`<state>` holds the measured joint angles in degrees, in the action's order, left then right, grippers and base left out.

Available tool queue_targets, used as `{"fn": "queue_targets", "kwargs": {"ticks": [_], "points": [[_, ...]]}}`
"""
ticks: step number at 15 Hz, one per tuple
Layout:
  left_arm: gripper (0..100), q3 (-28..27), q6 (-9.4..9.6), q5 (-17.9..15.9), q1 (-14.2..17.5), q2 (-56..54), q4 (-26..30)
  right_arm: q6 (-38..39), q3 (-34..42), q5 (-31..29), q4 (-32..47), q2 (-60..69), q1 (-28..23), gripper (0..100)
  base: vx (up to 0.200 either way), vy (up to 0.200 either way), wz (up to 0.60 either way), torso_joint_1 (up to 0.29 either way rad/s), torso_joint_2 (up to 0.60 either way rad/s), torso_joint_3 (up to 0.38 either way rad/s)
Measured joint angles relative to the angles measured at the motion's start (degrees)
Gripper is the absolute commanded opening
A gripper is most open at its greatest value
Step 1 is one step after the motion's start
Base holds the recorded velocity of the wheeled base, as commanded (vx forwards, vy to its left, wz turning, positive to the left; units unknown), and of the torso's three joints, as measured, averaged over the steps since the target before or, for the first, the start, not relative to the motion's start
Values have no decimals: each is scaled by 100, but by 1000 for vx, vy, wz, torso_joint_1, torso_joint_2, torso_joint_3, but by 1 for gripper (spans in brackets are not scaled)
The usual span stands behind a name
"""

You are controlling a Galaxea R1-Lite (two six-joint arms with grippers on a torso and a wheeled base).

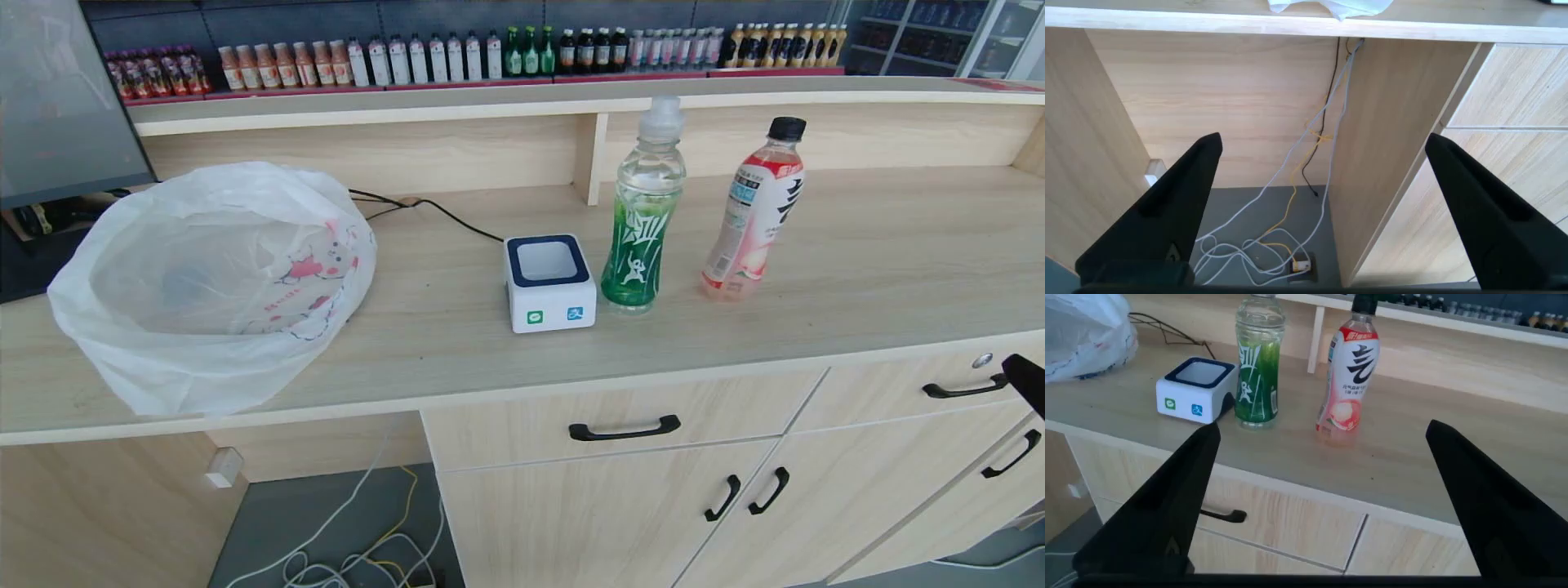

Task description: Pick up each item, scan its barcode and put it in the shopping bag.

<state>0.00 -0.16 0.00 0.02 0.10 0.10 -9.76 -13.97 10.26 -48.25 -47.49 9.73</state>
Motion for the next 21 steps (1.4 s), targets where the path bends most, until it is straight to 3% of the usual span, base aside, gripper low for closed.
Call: {"fn": "queue_targets", "kwargs": {"ticks": [6, 15, 21], "points": [[100, 0, 0, 0, 5, 0, 0, 66, 300, -154, -3273, -2039, 942, 100, 0, 0, 0, 0, 0, 0], [100, 0, 0, 0, 0, 0, 0, 62, -363, -606, -3495, -3673, 1493, 100, 0, 0, 0, 0, 0, 0], [100, 0, 0, 0, 2, 0, 0, 82, -1709, -1406, -3541, -5096, 1974, 100, 0, 0, 0, 0, 0, 0]]}}
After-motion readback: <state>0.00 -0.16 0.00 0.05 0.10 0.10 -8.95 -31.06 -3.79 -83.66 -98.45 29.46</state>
